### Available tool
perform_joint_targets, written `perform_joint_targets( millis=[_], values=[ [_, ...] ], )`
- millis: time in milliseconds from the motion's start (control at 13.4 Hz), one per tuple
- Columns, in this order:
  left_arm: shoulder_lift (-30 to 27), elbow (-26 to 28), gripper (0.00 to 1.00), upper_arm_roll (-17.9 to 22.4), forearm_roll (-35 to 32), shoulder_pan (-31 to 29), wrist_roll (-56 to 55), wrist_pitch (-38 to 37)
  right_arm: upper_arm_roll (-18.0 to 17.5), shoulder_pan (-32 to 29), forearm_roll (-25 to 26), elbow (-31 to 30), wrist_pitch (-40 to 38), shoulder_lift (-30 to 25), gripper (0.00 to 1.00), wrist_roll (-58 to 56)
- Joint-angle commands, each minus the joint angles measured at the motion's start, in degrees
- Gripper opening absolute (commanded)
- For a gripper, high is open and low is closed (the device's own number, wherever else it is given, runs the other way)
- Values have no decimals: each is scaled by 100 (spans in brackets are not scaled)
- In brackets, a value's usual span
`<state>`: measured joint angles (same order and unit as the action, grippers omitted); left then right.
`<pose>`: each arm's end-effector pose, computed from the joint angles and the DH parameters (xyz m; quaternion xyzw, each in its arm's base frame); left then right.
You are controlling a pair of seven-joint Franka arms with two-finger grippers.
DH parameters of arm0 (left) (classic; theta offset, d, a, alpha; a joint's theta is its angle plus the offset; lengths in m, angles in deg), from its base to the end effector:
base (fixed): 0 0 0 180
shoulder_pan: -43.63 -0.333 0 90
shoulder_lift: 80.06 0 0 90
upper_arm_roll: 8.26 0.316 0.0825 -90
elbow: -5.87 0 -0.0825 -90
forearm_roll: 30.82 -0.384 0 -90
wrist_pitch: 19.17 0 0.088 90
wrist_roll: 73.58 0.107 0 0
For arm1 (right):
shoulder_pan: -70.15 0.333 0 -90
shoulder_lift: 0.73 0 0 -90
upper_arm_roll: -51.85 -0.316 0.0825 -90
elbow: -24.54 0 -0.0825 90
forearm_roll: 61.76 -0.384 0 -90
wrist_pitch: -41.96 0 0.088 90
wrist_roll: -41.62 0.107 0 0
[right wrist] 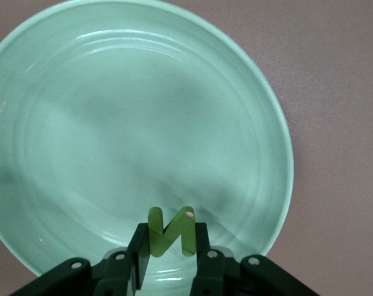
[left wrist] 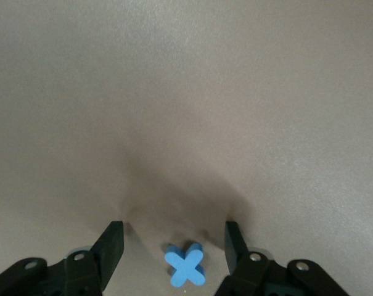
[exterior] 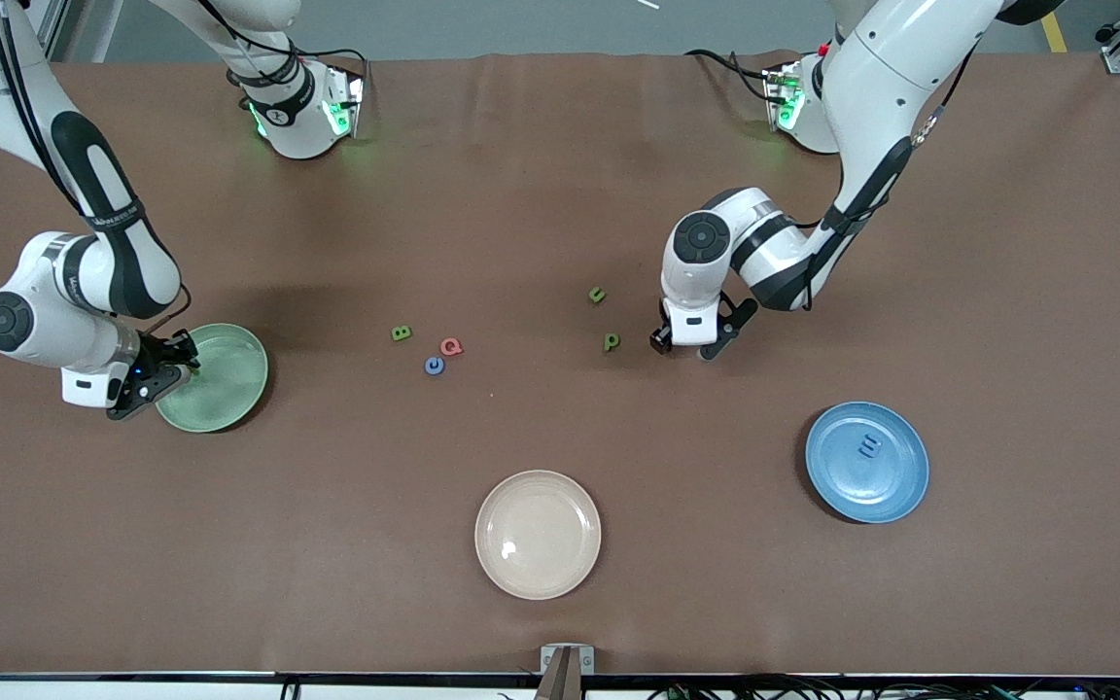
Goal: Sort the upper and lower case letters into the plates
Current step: 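Place N on the green plate while the left gripper grasps blue x, then drop x on the blue plate while the right gripper reaches green B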
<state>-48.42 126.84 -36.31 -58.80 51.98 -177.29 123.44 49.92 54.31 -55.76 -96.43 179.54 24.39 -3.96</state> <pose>0.4502 -0.3415 0.1708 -0.9160 -0.3996 -0.0003 0.0357 0.5462 -0.1358 0.1927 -0.9474 -0.3104 0.0765 0.0148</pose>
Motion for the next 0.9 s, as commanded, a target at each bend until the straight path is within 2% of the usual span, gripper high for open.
perform_joint_targets(
  millis=[0, 224, 299, 374, 448, 598, 747, 822],
  values=[
    [-9, 84, 69, -17, -128, 52, -334, 82, -132, -130, 95, 3, -21, -69, 98, 23],
    [53, 84, 64, -17, -137, 157, -589, 222, -193, -68, 60, 47, -178, -454, 99, 120],
    [53, 111, 59, -17, -128, 166, -642, 293, -228, 19, 34, 56, -292, -621, 99, 120],
    [53, 119, 50, -34, -137, 166, -660, 319, -237, 176, 16, 47, -389, -814, 99, 233],
    [53, 128, 37, -34, -128, 166, -660, 320, -238, 361, 7, 47, -599, -990, 99, 634],
    [35, 85, 1, -26, -128, 149, -660, 320, -238, 931, -2, 21, -1266, -1412, 100, 1766],
    [-44, -55, 0, -26, -163, 61, -546, 311, -246, 1537, -72, -23, -1733, -1720, 100, 3136],
    [-44, -265, 0, 0, -163, 17, -476, 267, -238, 1897, -333, -23, -1944, -1808, 100, 3804]
  ],
)
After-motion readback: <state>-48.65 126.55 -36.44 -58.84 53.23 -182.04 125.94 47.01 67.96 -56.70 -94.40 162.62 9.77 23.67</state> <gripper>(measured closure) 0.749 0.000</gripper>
